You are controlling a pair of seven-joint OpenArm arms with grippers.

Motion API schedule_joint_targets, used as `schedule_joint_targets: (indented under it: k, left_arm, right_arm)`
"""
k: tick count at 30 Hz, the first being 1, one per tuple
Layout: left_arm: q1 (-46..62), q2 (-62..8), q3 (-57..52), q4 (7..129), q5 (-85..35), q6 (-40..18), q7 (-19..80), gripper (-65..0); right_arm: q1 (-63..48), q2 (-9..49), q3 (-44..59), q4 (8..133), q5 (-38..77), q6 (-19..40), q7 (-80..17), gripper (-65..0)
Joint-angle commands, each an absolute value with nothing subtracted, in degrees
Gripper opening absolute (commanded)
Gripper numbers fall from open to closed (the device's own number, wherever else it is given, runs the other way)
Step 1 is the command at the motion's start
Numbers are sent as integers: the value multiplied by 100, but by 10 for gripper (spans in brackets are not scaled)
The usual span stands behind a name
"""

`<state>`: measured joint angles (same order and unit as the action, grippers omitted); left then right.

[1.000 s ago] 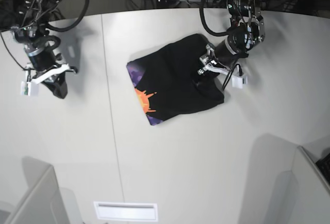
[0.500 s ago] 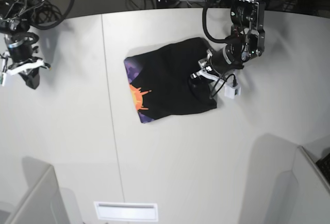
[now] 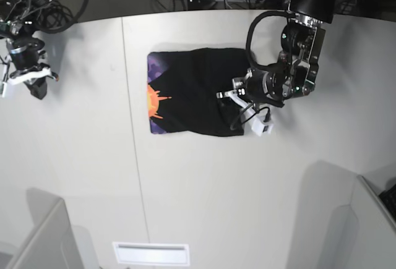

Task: Fold the T-shirt properly
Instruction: 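Rotate the folded bundle with the left gripper so the print faces the robot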

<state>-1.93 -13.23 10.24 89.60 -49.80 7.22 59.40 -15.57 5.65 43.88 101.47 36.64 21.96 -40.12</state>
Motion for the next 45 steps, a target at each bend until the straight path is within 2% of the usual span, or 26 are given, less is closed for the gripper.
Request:
schedule_joint_targets:
  k: [1,13,19,27,34,40,45]
  left_arm:
    - [-330,-1464,1007,8989,-5007,681,5921,-650]
    - [-1341,-2132,3011,8945,-4154,646,5895,-650]
    - [-1684,-2193,3609,8980,-3468,-242,5895,-650]
    - [-2026,-2123,4549,9007,-1341,-1938,5868,-650]
    - [-2009,-1921,5112,8945,760,-3266,4787,-650]
    - [-2114,-1780,5103,8716,998,-3495,4286,-650]
    - [-2325,-1710,5587,8426,998,-3486,3785,-650]
  right_arm:
    - [-1508,655,4418,10167,3741,2237,-3855,-650]
    - [-1508,690,4418,9965,3741,2237,-3855,-650]
    - [-1552,681,4418,9965,3741,2229,-3864,-650]
    - [-1622,655,4418,9991,3741,2185,-4303,-650]
    - [-1710,435,4558,9965,3705,2185,-4558,-650]
    - [-1851,207,4796,9965,3705,2185,-4558,-650]
    - [-1991,171,4796,9991,3705,2185,-4541,-650]
